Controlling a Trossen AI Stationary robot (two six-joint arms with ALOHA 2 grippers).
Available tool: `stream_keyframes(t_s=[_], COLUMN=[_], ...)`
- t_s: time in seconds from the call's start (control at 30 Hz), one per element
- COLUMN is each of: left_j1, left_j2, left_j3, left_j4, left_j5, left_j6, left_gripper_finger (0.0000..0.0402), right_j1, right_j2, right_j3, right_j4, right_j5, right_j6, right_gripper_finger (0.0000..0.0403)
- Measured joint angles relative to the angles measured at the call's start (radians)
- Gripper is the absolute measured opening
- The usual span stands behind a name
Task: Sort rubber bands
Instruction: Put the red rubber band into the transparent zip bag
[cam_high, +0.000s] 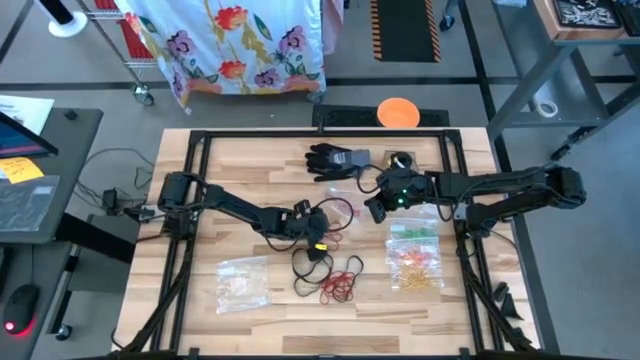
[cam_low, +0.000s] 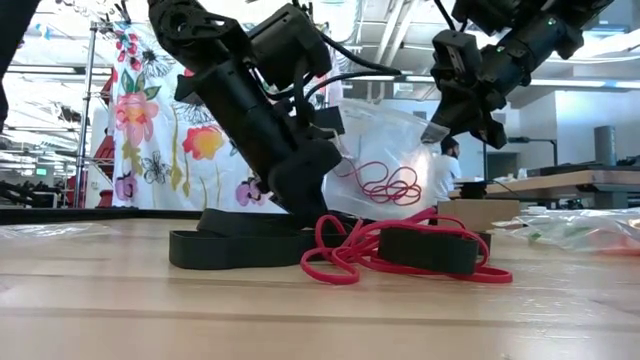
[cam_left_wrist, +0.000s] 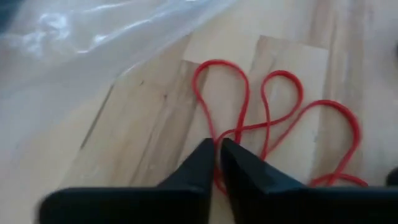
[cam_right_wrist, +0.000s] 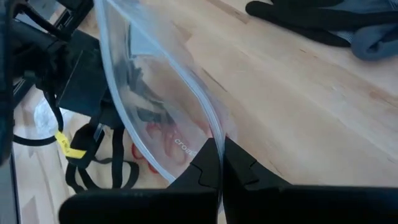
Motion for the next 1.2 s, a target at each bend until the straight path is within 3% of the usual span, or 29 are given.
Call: stream_keyframes(t_s=[0.2,0.43,0.7,0.93,1.07,1.2], left_j1=[-0.023,-0.1,-0.256,-0.302,-0.275,-0.253], left_j2=[-0.052,-0.284,-0.509,-0.537,-0.536,-0.538], left_j3=[0.033,0.055,0.056,0.047,-0.005,-0.054], left_j4=[-0.019,-0.102,-0.312,-0.593,-0.584,-0.567], left_j5=[0.001,-0.079,-0.304,-0.523,-0.537,-0.526], left_j6=[0.068,0.124,0.077,-0.17,-0.218,-0.22], left_gripper_finger=[0.0003,0.0001,0.0001,0.0,0.0004,0.0033], right_j1=[0.0,0.0,0.0,0.0,-0.004,-0.004], right_j2=[0.0,0.0,0.0,0.0,0.0,0.0], right_j3=[0.0,0.0,0.0,0.0,0.0,0.0], right_j4=[0.0,-0.014,-0.044,-0.039,-0.007,0.006], right_j5=[0.0,0.0,0.001,0.001,0.001,0.001], right_j6=[0.0,-0.001,0.001,0.002,0.002,0.001], right_gripper_finger=[0.0,0.0,0.0,0.0,0.0,0.0])
